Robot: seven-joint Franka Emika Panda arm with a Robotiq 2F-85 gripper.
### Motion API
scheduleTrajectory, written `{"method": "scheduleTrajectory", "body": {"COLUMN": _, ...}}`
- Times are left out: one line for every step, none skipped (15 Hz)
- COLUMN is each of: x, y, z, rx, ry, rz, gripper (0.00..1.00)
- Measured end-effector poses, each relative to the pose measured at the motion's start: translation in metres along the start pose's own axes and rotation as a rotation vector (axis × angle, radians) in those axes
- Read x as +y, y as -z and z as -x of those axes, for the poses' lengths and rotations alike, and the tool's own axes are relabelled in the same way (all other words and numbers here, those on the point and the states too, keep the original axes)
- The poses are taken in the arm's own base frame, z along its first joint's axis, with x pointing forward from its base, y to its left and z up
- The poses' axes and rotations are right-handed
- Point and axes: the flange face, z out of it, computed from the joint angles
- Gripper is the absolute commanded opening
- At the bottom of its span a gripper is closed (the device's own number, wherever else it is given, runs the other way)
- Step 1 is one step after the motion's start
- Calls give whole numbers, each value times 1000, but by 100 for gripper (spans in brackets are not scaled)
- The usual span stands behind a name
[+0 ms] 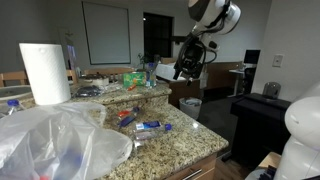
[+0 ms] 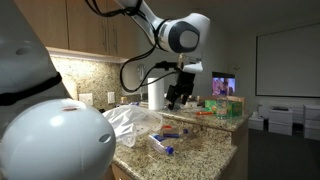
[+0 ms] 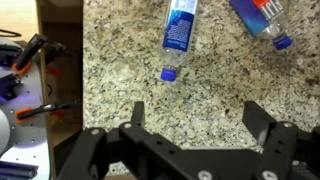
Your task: Remove a bottle from the plastic bag and put it on the counter and then put it back in the plastic bag
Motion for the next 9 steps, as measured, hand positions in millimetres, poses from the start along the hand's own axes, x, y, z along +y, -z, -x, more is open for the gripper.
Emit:
{"method": "scheduleTrajectory", "body": {"x": -2, "y": -10, "z": -14, "rx": -47, "ry": -30, "rz": -17, "gripper": 100}}
{"method": "scheduleTrajectory", "body": {"x": -3, "y": -22, "z": -29, "rx": -98, "ry": -63, "rz": -31, "gripper": 100}}
{"method": "scheduleTrajectory", "body": {"x": -2, "y": -34, "z": -44, "rx": -146, "ry": -94, "rz": -39, "gripper": 100}}
{"method": "scheduleTrajectory", "body": {"x": 1, "y": -47, "z": -58, "rx": -197, "ry": -121, "rz": -38, "gripper": 100}}
{"method": "scheduleTrajectory", "body": {"x": 5, "y": -60, "z": -70, "rx": -248, "ry": -148, "rz": -36, "gripper": 100}}
{"method": "scheduleTrajectory", "body": {"x": 9, "y": -72, "z": -78, "rx": -302, "ry": -171, "rz": -31, "gripper": 100}}
{"method": "scheduleTrajectory", "body": {"x": 13, "y": -85, "z": -84, "rx": -348, "ry": -192, "rz": -23, "gripper": 100}}
{"method": "scheduleTrajectory", "body": {"x": 18, "y": -99, "z": -88, "rx": -386, "ry": -213, "rz": -14, "gripper": 100}}
{"method": "scheduleTrajectory", "body": {"x": 22, "y": -113, "z": -91, "rx": -413, "ry": -234, "rz": -6, "gripper": 100}}
